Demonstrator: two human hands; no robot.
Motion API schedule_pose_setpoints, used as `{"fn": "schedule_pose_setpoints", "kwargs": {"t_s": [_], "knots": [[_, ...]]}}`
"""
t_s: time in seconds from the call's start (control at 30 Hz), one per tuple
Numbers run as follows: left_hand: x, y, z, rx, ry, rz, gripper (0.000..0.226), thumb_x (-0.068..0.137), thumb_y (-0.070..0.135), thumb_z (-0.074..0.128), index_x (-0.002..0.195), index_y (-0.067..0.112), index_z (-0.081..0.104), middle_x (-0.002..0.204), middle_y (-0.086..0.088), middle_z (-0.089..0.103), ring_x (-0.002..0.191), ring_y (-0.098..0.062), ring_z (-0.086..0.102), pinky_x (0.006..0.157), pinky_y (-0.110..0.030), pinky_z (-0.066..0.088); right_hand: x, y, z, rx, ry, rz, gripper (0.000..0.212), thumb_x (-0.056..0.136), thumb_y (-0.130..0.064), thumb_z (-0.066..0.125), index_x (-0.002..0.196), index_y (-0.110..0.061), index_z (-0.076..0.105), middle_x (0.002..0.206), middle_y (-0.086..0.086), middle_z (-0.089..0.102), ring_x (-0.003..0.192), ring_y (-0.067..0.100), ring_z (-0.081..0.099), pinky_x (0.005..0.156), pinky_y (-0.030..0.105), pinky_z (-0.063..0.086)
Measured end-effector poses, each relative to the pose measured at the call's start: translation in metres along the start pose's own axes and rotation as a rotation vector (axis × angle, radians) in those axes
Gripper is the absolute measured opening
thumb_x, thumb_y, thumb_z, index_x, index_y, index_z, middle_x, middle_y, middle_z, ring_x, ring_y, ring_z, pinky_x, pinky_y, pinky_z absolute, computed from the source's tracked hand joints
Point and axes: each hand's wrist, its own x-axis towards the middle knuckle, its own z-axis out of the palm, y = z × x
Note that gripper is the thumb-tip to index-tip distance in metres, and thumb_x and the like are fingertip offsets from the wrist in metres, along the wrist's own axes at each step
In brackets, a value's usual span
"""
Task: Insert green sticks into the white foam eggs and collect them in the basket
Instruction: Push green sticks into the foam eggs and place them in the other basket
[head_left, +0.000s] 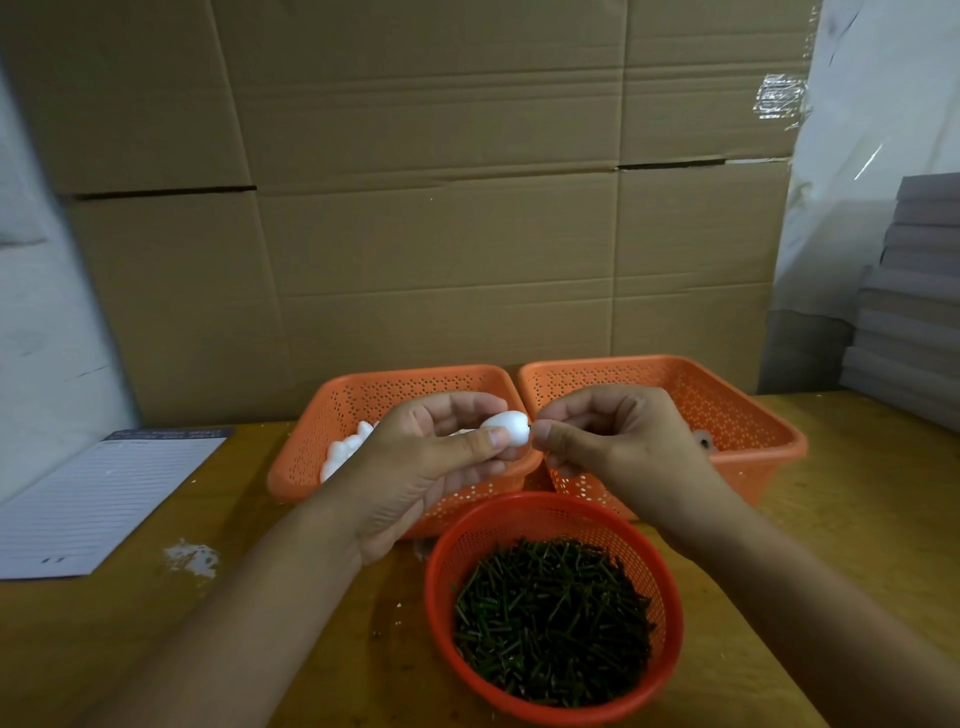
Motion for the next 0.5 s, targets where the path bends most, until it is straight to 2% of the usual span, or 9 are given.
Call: {"fn": "schedule_pose_setpoints", "kwargs": {"t_s": [0.1,0.2,0.3,0.5], "knots": [[0.0006,0.0002,-0.0012,-0.006,0.013,0.000,0.030,0.076,0.012,0.079,0.106,0.012,0.073,0.114,-0.014,0.074,0.100,-0.024,0.074,0.079,-0.026,0.058,0.0003,0.0003,-0.0001,0.003,0.007,0.012,0.002,0.085,-0.008,0.076,0.086,-0.008,0.075,0.064,0.004,0.071,0.057,0.016,0.061,0.054,0.023,0.051],[0.0005,0.0006,-0.0025,-0.021,0.016,-0.003,0.036,0.076,0.011,0.078,0.111,0.008,0.069,0.115,-0.016,0.074,0.101,-0.026,0.074,0.079,-0.026,0.059,0.0003,-0.0003,-0.0012,-0.012,0.017,0.007,0.002,0.087,-0.007,0.074,0.086,-0.006,0.075,0.067,0.010,0.072,0.059,0.021,0.061,0.052,0.023,0.050],[-0.0001,0.0011,-0.0023,-0.012,0.015,0.001,0.040,0.076,0.011,0.078,0.114,0.006,0.067,0.115,-0.015,0.074,0.100,-0.024,0.074,0.079,-0.026,0.059,-0.0014,-0.0009,-0.0004,-0.044,0.009,-0.029,0.009,0.089,-0.005,0.071,0.081,-0.007,0.075,0.067,0.006,0.073,0.058,0.014,0.061,0.051,0.021,0.049],[0.0000,0.0012,-0.0021,-0.014,0.031,-0.002,0.037,0.074,0.011,0.078,0.111,0.007,0.070,0.111,-0.015,0.075,0.095,-0.021,0.075,0.077,-0.024,0.058,-0.0030,-0.0004,0.0037,-0.049,0.008,-0.049,0.012,0.089,-0.005,0.070,0.079,-0.006,0.075,0.068,0.012,0.072,0.058,0.021,0.059,0.053,0.029,0.047]]}}
